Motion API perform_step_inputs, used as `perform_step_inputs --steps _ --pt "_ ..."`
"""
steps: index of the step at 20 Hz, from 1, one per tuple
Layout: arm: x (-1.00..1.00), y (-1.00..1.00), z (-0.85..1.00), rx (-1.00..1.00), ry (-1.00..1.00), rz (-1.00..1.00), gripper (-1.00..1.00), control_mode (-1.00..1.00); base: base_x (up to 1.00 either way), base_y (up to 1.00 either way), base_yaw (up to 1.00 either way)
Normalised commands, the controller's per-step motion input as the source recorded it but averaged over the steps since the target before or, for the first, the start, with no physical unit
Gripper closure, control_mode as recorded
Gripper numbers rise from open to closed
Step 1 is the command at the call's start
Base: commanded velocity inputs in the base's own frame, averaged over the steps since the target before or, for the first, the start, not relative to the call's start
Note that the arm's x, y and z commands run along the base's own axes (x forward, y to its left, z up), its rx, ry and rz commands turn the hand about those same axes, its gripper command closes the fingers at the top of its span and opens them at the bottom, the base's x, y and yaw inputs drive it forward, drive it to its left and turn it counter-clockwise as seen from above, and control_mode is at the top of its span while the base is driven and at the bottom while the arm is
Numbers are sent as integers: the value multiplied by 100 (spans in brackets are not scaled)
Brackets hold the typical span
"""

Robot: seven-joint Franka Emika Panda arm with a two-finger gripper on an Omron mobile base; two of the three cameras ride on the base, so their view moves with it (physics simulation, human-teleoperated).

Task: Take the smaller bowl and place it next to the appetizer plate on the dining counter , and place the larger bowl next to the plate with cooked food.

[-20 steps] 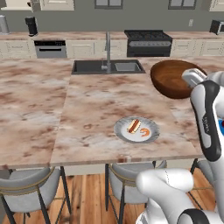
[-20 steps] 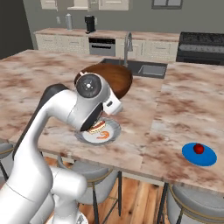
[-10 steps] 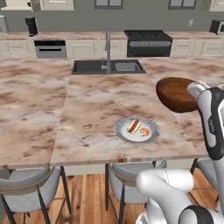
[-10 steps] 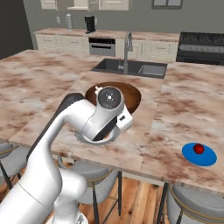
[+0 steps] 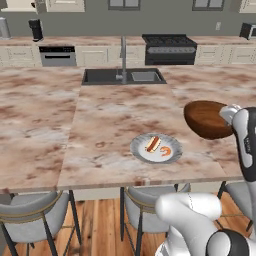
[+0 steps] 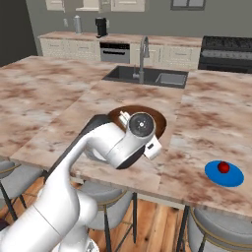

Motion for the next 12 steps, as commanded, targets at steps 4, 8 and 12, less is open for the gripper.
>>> perform_step_inputs --steps 4,8,12 --pt "0 -26 -36 0 1 4 100 -100 0 0 0" --pt "0 -23 -35 0 0 5 100 -100 0 0 0" --pt "1 -20 -33 0 0 5 100 -100 0 0 0"
